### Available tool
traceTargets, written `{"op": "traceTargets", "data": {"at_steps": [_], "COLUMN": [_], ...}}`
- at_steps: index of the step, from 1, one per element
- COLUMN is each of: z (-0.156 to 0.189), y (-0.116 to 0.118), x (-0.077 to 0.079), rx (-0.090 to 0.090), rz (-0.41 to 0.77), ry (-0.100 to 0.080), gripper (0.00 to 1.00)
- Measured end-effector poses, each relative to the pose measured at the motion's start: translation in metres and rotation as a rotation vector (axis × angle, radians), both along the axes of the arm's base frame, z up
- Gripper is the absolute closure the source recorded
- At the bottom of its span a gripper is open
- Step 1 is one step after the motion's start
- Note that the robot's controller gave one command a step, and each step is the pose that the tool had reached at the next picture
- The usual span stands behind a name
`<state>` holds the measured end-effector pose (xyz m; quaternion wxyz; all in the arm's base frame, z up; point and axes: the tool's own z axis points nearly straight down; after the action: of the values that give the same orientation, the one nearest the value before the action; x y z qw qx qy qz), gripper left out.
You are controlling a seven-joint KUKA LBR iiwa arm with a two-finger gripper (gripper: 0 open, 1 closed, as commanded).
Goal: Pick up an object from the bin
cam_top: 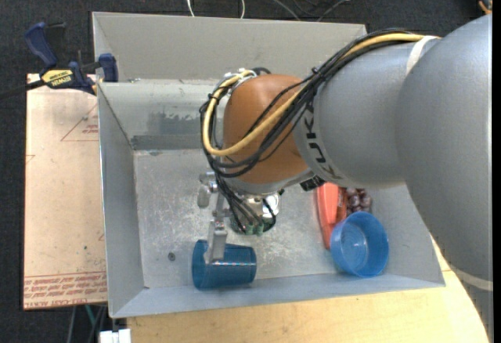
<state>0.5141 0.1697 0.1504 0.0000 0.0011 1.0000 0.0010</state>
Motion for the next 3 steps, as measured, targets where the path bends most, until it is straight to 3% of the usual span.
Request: {"op": "traceTargets", "data": {"at_steps": [1,2,3], "z": [0.0,0.041,0.009], "y": [0.0,-0.03,-0.098], "x": [0.0,0.108,0.023], "rx": [0.0,0.003,-0.003], "rz": [0.0,-0.078,-0.062], "ry": [0.0,-0.01,0.01], "gripper": [0.0,0.0,0.0]}}
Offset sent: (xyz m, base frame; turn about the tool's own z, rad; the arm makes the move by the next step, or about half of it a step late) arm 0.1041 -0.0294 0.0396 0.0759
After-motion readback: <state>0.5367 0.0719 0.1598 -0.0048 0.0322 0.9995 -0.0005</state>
